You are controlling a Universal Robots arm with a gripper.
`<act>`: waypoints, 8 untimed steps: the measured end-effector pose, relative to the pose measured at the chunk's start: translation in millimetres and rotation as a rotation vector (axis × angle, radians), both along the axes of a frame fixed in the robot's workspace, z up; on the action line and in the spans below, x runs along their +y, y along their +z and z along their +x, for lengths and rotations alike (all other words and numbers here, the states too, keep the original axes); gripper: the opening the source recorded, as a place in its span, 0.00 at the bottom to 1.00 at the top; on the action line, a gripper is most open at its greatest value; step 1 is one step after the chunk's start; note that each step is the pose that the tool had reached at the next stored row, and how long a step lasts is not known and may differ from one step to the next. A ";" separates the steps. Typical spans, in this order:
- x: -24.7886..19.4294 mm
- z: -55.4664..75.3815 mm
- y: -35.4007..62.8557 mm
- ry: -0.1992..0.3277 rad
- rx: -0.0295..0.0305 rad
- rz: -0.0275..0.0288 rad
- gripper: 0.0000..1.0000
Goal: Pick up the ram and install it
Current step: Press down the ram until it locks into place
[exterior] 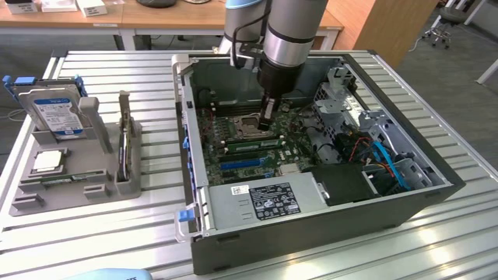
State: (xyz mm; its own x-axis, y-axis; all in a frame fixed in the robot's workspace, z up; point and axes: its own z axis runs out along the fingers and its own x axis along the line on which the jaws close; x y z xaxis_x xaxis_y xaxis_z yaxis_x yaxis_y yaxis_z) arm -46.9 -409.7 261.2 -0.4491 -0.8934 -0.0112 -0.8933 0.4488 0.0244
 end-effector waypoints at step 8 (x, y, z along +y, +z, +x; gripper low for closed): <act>0.0 0.0 -0.1 -0.107 0.0000 0.0000 0.10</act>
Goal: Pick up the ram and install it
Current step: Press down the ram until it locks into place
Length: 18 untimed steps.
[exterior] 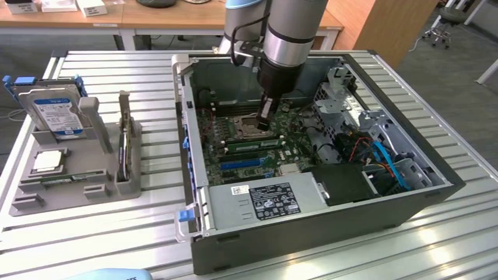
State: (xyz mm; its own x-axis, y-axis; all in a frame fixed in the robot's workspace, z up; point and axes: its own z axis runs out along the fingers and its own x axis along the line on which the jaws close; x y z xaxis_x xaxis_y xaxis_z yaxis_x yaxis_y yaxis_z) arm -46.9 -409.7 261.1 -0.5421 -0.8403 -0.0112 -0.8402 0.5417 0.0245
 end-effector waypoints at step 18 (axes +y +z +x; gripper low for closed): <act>0.0 0.0 -0.3 -0.245 0.0000 -0.0003 0.10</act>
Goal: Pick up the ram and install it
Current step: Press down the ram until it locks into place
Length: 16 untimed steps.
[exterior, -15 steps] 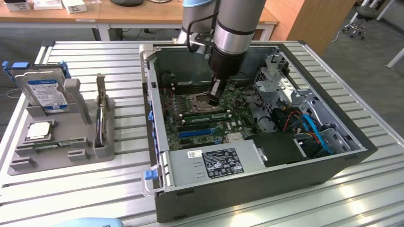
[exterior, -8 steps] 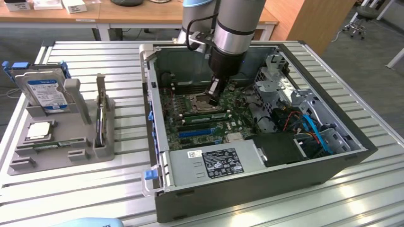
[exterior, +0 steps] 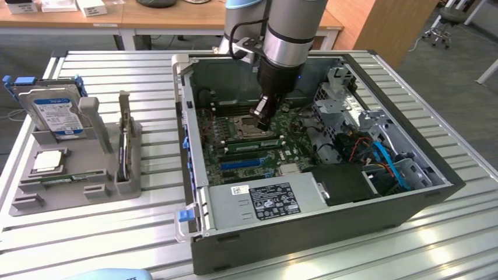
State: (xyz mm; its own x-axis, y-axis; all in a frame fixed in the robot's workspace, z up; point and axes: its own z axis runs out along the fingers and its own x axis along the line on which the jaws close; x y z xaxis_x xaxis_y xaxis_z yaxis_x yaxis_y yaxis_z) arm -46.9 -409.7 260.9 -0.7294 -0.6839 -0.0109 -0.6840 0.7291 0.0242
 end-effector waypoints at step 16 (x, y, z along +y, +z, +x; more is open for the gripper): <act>0.0 0.0 -0.1 -0.249 0.0000 -0.0001 0.10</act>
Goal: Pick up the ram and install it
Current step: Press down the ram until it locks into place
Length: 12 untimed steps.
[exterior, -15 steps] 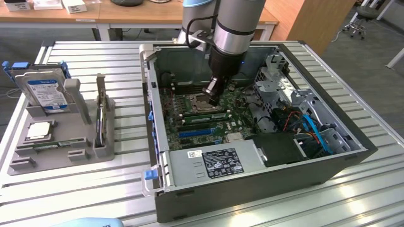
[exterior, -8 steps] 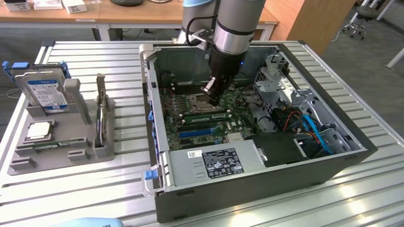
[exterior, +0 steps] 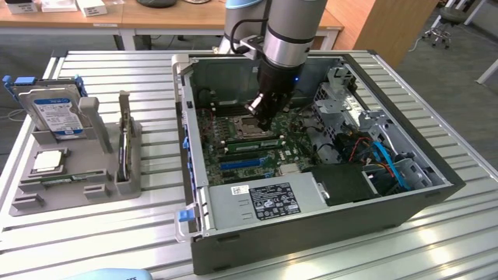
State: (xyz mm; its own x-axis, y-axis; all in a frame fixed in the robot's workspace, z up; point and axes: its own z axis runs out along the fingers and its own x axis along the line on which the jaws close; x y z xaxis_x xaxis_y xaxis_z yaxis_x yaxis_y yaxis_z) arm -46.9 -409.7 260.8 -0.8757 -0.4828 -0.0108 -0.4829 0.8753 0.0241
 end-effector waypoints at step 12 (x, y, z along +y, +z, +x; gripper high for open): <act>0.0 0.0 -0.3 -0.212 0.0001 -0.0001 0.10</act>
